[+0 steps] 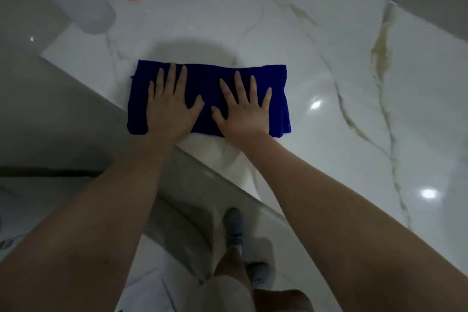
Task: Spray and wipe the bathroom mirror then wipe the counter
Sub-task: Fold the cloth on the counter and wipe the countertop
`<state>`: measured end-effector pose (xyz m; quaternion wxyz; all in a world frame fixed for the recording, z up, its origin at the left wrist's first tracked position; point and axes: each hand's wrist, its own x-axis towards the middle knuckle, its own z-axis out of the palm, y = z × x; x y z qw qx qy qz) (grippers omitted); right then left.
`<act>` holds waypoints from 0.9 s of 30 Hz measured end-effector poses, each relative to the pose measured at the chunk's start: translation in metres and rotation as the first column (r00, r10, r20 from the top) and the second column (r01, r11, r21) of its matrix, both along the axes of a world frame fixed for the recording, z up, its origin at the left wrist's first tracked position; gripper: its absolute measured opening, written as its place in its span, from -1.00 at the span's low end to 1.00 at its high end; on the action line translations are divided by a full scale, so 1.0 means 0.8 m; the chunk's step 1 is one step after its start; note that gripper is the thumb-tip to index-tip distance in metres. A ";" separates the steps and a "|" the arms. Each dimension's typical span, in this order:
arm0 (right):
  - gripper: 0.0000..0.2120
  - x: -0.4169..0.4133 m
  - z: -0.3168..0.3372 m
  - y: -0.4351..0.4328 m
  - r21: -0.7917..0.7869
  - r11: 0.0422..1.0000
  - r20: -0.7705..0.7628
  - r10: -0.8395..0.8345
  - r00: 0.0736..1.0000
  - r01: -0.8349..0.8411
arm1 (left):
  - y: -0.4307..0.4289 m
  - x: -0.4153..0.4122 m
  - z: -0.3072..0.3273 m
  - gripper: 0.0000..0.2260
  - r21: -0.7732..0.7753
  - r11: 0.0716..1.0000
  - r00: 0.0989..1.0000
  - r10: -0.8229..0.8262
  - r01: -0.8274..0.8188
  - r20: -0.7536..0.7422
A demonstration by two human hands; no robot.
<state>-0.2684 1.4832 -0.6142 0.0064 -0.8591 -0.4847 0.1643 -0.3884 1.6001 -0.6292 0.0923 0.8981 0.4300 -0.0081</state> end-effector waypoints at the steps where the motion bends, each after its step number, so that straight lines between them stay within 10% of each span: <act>1: -0.39 -0.008 -0.001 0.018 0.003 0.999 0.007 0.032 0.999 -0.032 | 0.013 -0.012 -0.001 -0.37 0.006 0.999 0.999 0.034 -0.034 0.014; 11: -0.37 -0.063 -0.012 0.145 0.067 0.976 0.054 0.205 0.977 -0.208 | 0.085 -0.081 -0.012 -0.42 0.079 0.964 0.965 0.248 -0.255 0.085; 27: -0.42 -0.065 -0.012 0.019 0.109 0.978 0.024 0.174 0.984 -0.175 | -0.013 -0.060 0.001 -0.41 -0.010 0.980 0.980 0.197 -0.196 0.016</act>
